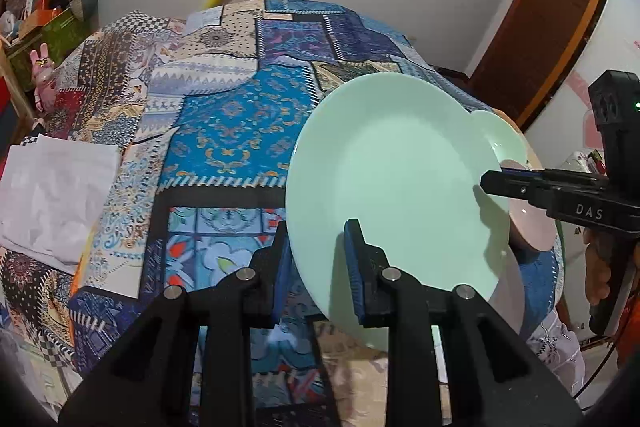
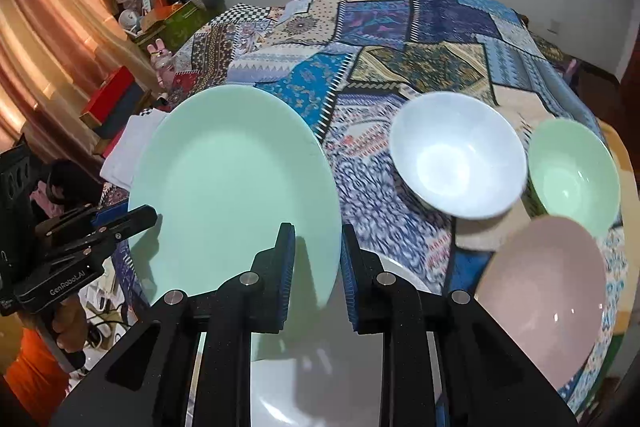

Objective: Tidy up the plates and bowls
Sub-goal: 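Carry the mint green plate over the white plate with both tools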

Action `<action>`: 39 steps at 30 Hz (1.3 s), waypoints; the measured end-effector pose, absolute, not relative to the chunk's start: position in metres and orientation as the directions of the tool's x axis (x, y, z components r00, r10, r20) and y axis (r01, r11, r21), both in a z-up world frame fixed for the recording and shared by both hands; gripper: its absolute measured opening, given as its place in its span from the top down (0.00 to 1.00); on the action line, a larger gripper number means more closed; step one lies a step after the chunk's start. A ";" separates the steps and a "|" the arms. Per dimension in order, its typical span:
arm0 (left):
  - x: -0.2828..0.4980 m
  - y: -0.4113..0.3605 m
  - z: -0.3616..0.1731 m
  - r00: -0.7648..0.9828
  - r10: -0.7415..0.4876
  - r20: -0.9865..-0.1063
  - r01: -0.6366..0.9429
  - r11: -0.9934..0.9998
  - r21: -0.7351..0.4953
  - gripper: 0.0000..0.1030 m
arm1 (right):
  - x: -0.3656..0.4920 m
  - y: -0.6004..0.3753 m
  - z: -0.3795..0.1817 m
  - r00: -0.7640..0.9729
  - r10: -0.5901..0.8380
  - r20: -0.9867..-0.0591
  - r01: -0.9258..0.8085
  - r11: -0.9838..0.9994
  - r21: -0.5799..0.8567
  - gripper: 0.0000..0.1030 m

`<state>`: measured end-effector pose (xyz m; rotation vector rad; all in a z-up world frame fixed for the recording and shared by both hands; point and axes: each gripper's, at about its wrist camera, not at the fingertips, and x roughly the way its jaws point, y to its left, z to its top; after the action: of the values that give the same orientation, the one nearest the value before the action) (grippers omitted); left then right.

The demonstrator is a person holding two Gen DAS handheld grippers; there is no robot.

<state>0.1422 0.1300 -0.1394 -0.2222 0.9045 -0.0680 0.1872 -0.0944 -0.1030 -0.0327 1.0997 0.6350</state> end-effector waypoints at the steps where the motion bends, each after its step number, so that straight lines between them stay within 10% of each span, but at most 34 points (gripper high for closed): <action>1: 0.142 0.126 -0.139 0.615 -0.155 -0.773 -0.031 0.975 -0.220 0.76 | 0.185 -0.098 -0.103 0.296 0.463 -0.835 -0.488 0.825 0.284 0.80; 39: 0.134 0.043 -0.192 0.486 -0.201 -0.850 0.078 0.979 -0.187 0.75 | 0.132 -0.181 -0.145 0.332 0.462 -0.822 -0.343 0.871 0.352 0.80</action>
<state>0.1337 0.0427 -0.1918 -0.1294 1.0501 -0.1706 0.1317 -0.1806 -0.1453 0.1223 1.1150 0.5275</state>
